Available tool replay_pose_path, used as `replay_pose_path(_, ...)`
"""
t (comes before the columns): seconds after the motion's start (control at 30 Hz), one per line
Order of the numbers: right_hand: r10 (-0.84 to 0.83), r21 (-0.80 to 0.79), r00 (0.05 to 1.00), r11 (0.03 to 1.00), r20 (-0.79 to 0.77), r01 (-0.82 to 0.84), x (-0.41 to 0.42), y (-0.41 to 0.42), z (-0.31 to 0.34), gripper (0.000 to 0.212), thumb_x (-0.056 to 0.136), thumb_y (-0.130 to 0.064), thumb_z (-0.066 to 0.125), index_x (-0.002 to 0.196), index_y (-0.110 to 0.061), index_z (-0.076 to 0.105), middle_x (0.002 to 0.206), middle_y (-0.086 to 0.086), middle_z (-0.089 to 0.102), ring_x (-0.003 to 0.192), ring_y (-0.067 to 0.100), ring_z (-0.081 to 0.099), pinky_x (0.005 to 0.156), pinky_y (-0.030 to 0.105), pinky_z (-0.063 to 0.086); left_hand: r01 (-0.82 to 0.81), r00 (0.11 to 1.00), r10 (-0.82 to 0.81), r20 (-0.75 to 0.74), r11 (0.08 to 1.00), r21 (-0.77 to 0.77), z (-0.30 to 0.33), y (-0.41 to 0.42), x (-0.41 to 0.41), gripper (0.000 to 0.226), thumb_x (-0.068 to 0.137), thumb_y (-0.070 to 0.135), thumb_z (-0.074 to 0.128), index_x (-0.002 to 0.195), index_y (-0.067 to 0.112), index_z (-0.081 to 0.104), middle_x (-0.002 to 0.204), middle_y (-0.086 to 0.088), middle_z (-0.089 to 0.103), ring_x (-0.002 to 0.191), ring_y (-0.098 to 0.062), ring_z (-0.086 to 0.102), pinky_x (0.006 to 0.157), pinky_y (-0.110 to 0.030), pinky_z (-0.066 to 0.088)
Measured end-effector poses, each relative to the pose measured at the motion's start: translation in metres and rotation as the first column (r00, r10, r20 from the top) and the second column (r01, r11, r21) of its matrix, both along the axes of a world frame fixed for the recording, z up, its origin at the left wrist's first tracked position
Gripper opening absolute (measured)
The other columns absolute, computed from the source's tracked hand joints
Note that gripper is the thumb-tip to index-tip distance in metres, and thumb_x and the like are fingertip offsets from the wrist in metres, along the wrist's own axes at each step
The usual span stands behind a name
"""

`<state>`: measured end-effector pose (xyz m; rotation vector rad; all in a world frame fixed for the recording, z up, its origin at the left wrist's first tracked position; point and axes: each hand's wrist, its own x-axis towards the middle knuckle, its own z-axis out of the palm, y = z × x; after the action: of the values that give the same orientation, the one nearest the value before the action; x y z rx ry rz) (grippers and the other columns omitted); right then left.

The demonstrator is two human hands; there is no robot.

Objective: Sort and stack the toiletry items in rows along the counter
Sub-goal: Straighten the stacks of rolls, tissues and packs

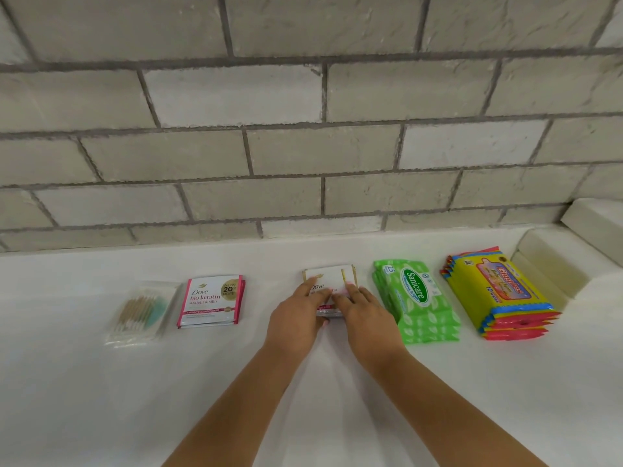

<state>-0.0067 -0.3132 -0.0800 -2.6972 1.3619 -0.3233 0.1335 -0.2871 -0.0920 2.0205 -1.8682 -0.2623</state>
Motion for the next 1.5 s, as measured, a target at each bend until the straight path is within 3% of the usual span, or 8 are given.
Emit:
replay_pose_path(0.4,-0.057,0.005,0.998,0.998,0.015,0.057,0.004,0.002,0.002,0.045,0.092,-0.016,0.048,0.137,-0.016,0.044,0.152,0.008,0.029,0.141,0.024,0.025,0.108,0.033,0.032,-0.059,0.998,0.059,-0.029,0.998,-0.001,0.013,0.014,0.004,0.065,0.087,0.044,0.058,0.144,0.032,0.031,0.155,0.010,0.024,0.139,-0.010,0.031,0.108,-0.029,0.036)
replay_pose_path(0.5,-0.030,-0.149,0.991,0.988,0.134,0.050,0.013,0.010,0.008,0.046,0.058,-0.014,0.080,0.102,-0.020,0.072,0.113,0.004,0.069,0.106,0.023,0.064,0.079,0.030,0.054,-0.138,0.989,0.128,-0.080,0.979,-0.147,0.022,0.030,0.015,0.047,0.093,0.033,0.053,0.139,0.029,0.042,0.145,0.010,0.042,0.131,-0.009,0.042,0.104,-0.024,0.037)
replay_pose_path(0.6,0.013,-0.221,0.963,0.974,0.268,0.049,0.028,0.023,0.018,0.042,0.048,-0.014,0.084,0.087,-0.025,0.073,0.085,-0.008,0.072,0.081,0.016,0.069,0.060,0.023,0.054,-0.297,0.947,0.253,-0.198,0.924,-0.241,0.036,0.048,0.033,0.038,0.092,0.021,0.053,0.129,0.026,0.054,0.130,0.007,0.058,0.117,-0.012,0.055,0.095,-0.023,0.042)
replay_pose_path(0.87,-0.269,0.486,0.800,0.873,0.536,-0.032,0.095,0.053,0.026,0.049,0.084,-0.018,0.062,0.130,-0.028,0.049,0.130,-0.007,0.055,0.106,0.016,0.059,0.091,0.028,0.047,-0.565,0.745,0.516,-0.423,0.825,0.011,0.057,0.073,0.106,0.046,0.091,0.011,0.053,0.136,0.010,0.042,0.137,-0.007,0.051,0.124,-0.025,0.049,0.098,-0.026,0.036)
replay_pose_path(1.0,-0.510,0.790,0.670,0.581,0.540,-0.195,0.122,0.063,0.021,0.060,0.086,-0.009,0.057,0.140,-0.023,0.036,0.143,-0.002,0.039,0.072,0.019,0.060,0.062,0.028,0.049,-0.538,0.746,0.557,-0.365,0.827,0.161,0.058,0.073,0.125,0.049,0.091,0.007,0.050,0.138,0.006,0.037,0.131,-0.014,0.053,0.112,-0.029,0.052,0.077,-0.025,0.037)
replay_pose_path(1.13,-0.527,0.833,0.683,0.504,0.505,-0.227,0.138,0.064,0.015,0.066,0.089,-0.008,0.053,0.146,-0.023,0.024,0.148,0.000,0.032,0.065,0.019,0.060,0.059,0.027,0.050,-0.501,0.763,0.554,-0.333,0.833,0.237,0.052,0.065,0.137,0.050,0.089,0.005,0.050,0.137,0.006,0.035,0.126,-0.014,0.056,0.093,-0.022,0.051,0.052,-0.017,0.035)
replay_pose_path(1.33,-0.502,0.830,0.691,0.489,0.520,-0.269,0.156,0.059,0.007,0.049,0.087,-0.005,0.049,0.131,-0.024,0.042,0.110,0.000,0.061,0.066,0.020,0.062,0.062,0.031,0.055,-0.481,0.771,0.560,-0.302,0.824,0.301,0.045,0.051,0.144,0.055,0.089,0.006,0.052,0.139,0.004,0.030,0.129,-0.015,0.052,0.110,-0.028,0.053,0.069,-0.022,0.039)
replay_pose_path(1.5,-0.508,0.822,0.671,0.491,0.540,-0.290,0.164,0.056,0.003,0.047,0.085,-0.004,0.047,0.126,-0.027,0.045,0.109,0.002,0.063,0.065,0.019,0.062,0.064,0.033,0.056,-0.473,0.761,0.568,-0.313,0.817,0.330,0.036,0.045,0.148,0.046,0.085,0.007,0.058,0.127,0.003,0.038,0.121,-0.014,0.055,0.089,-0.021,0.050,0.050,-0.019,0.034)
